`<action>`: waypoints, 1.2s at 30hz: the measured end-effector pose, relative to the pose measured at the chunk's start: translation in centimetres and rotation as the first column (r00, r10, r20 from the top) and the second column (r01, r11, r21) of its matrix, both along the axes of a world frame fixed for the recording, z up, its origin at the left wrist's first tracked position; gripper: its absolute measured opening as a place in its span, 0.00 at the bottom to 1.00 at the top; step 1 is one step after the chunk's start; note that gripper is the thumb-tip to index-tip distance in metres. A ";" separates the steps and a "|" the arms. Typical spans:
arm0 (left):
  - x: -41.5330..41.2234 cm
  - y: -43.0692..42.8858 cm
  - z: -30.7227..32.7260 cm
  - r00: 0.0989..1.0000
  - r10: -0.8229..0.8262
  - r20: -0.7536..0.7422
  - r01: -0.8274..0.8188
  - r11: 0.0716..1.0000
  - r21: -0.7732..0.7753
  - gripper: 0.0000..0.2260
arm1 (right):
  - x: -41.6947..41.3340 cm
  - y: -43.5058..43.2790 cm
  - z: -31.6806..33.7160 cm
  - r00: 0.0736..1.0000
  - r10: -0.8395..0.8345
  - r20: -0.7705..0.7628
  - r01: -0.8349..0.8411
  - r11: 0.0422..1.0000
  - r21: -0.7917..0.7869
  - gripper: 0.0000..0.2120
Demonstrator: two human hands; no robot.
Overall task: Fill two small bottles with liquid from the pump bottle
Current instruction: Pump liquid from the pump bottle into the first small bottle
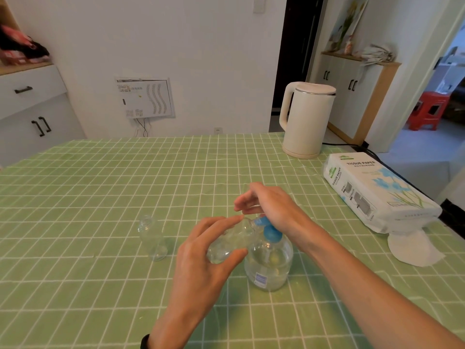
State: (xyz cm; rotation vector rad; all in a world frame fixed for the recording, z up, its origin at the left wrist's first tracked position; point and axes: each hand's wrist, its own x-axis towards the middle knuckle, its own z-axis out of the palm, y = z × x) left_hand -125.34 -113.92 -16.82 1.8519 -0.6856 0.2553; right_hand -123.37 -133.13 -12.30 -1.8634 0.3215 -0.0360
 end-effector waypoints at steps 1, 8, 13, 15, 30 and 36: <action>0.0 0.0 0.2 1.000 -0.002 0.005 0.002 1.000 -0.004 0.24 | 0.0 -0.1 0.2 1.000 0.001 0.001 -0.001 1.000 -0.006 0.26; -0.1 0.1 0.6 1.000 -0.004 0.010 0.004 1.000 -0.004 0.23 | 0.1 -0.1 0.6 0.998 -0.010 0.069 0.010 1.000 -0.010 0.28; 0.0 -0.1 0.0 1.000 0.007 0.013 -0.007 1.000 -0.001 0.24 | 0.1 -0.1 0.1 0.999 -0.025 0.046 0.026 0.999 -0.023 0.26; 0.0 -0.1 -0.3 1.000 0.004 -0.005 -0.004 1.000 -0.005 0.24 | 0.0 -0.1 -0.3 0.999 -0.016 0.030 0.016 1.000 -0.023 0.25; -0.1 0.0 0.6 1.000 0.004 0.010 -0.004 1.000 -0.005 0.24 | 0.5 -0.3 1.8 0.996 -0.079 0.051 0.080 0.997 -0.021 0.27; -0.2 -0.1 0.4 1.000 0.006 0.012 -0.006 1.000 -0.002 0.24 | 0.4 -0.4 0.5 0.998 -0.035 0.044 0.037 0.998 -0.042 0.23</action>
